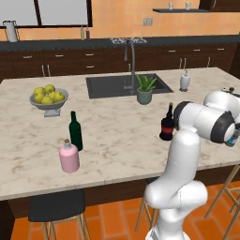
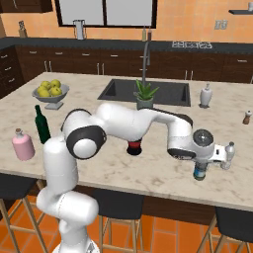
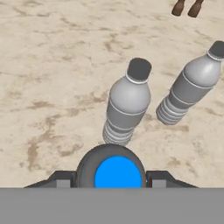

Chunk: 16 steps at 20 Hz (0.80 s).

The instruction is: Move the plastic bottles in the middle to the plastics group, and the glass bottles in the middle to the glass group.

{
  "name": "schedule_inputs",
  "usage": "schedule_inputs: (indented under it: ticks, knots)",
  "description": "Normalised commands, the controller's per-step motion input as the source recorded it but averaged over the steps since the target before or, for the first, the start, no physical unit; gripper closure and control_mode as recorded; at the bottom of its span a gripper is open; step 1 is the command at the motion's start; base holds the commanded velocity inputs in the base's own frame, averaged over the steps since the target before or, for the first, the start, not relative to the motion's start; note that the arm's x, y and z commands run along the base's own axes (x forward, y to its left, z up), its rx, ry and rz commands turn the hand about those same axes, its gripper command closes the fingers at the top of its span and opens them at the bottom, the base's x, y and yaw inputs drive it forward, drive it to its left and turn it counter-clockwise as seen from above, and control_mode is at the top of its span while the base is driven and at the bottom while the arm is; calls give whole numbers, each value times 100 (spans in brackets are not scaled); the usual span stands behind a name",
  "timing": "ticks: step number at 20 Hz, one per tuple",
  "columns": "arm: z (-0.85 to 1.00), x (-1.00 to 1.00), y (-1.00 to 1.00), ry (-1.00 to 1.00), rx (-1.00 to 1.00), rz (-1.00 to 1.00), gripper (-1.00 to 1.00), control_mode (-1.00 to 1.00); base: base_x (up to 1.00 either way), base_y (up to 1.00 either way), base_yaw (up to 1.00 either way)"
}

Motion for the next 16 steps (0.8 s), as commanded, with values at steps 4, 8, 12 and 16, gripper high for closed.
schedule_inputs:
  ticks: [4, 8, 12, 16]
  knots:
    - [0, -22, -27, -2, 0, 6, 100, -100, 0, 0, 0]
    - [4, 2, -27, 0, 0, 3, 100, -100, 0, 0, 0]
    - [21, 14, -31, 5, -3, 2, 100, -100, 0, 0, 0]
    - [9, 1, -21, 0, -1, 3, 100, -100, 0, 0, 0]
